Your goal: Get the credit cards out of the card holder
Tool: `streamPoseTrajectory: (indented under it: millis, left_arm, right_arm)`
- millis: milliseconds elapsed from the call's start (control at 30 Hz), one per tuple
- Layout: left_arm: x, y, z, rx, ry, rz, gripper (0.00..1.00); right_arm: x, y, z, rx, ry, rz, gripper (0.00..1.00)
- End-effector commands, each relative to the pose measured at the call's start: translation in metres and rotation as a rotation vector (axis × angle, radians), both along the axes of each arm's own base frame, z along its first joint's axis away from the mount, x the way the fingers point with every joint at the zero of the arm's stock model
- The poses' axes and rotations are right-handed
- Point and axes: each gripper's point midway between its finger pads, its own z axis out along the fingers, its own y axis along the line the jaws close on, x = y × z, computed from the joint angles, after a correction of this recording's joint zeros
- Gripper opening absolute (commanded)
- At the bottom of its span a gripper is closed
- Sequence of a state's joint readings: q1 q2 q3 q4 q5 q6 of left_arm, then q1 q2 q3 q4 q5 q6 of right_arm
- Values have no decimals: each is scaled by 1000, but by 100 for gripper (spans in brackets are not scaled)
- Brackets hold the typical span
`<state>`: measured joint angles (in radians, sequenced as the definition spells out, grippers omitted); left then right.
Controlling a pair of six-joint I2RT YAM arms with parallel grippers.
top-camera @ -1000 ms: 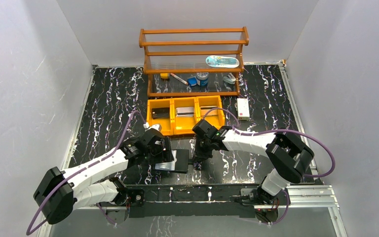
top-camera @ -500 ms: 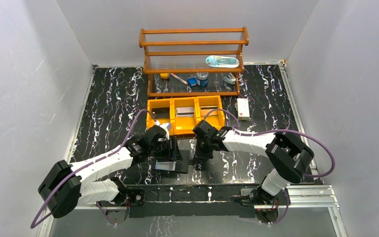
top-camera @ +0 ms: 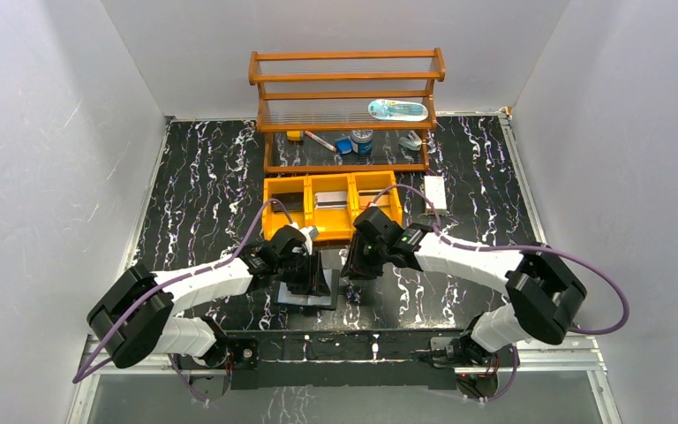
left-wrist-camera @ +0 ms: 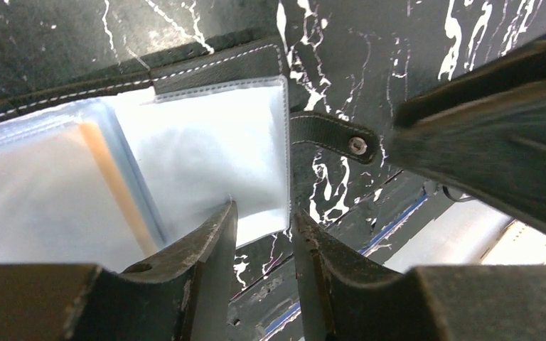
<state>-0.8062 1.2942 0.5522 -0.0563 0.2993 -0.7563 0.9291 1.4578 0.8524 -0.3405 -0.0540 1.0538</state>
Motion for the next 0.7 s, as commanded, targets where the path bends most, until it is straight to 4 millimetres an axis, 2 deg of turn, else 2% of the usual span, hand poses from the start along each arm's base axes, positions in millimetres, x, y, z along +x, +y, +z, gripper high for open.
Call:
streamPoseTrajectory:
  millis: [0, 133, 267, 500, 667]
  left_arm:
    - [-8, 10, -12, 27, 29, 5, 32]
    - [-11, 11, -11, 19, 26, -6, 31]
    - [-10, 10, -7, 13, 17, -15, 31]
    - [-13, 13, -5, 20, 21, -14, 30]
    - [-6, 20, 10, 26, -35, 32, 31]
  right_arm:
    - [15, 15, 39, 125, -83, -21, 37]
    - [17, 42, 61, 260, -91, 32, 31]
    - [19, 61, 54, 280, -53, 77, 26]
    - [18, 74, 17, 235, 35, 119, 21]
    - [7, 49, -32, 62, 117, 103, 19]
